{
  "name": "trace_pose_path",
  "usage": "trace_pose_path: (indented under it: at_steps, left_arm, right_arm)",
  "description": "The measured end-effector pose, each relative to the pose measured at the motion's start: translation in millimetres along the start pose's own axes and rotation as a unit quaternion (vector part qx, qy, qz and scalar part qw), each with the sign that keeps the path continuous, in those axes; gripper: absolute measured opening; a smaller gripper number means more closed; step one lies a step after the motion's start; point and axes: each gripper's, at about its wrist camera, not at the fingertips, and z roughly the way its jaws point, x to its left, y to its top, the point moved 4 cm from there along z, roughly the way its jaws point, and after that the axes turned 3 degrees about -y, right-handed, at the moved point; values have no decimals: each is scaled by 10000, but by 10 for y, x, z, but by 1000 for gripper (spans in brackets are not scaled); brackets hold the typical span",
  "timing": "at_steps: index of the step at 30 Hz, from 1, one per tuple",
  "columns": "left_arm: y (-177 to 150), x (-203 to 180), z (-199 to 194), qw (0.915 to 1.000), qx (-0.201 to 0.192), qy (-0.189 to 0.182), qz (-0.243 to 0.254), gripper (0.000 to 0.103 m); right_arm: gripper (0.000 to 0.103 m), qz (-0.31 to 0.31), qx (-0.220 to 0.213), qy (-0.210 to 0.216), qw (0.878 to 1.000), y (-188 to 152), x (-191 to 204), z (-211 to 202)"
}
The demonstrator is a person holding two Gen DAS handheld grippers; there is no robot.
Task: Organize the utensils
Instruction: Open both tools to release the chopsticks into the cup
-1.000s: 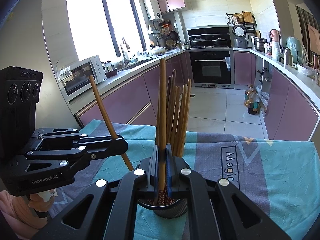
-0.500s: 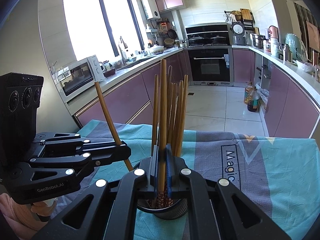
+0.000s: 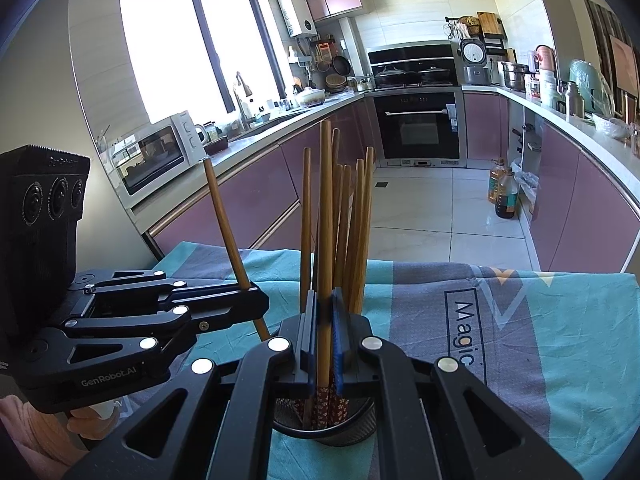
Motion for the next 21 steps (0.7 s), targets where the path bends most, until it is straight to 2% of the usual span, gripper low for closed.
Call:
trace_pose_path:
  at_steps: [10,15,17,19,20,21]
  left_arm:
    - [-33,110,119,9998,85,-137,-141,8]
    - [-67,147,74,9998,-29,-102,-153,9]
    - [-93,156,33,9998,-118,-33,-173,16]
    - [-107,169,-22,9996,-219,52,-187,29]
    - [-138,190,-73,9993,-299,124,-201,31]
    - [-152,211,-106,9990,-359,177,-219,39]
  right_arm:
    - [8,56,29,0,10000,-9,0,18]
    - [9,63,-20,10,10000,-16,11,-16]
    - [15,56,-48,8,10000,-28,11,-36]
    - [23,47,-99,-9,9999,-45,15,-70]
    - [29,37,-135,-24,9999,-55,15,-91]
    - [36,36,-189,-47,9998,-64,17,-119]
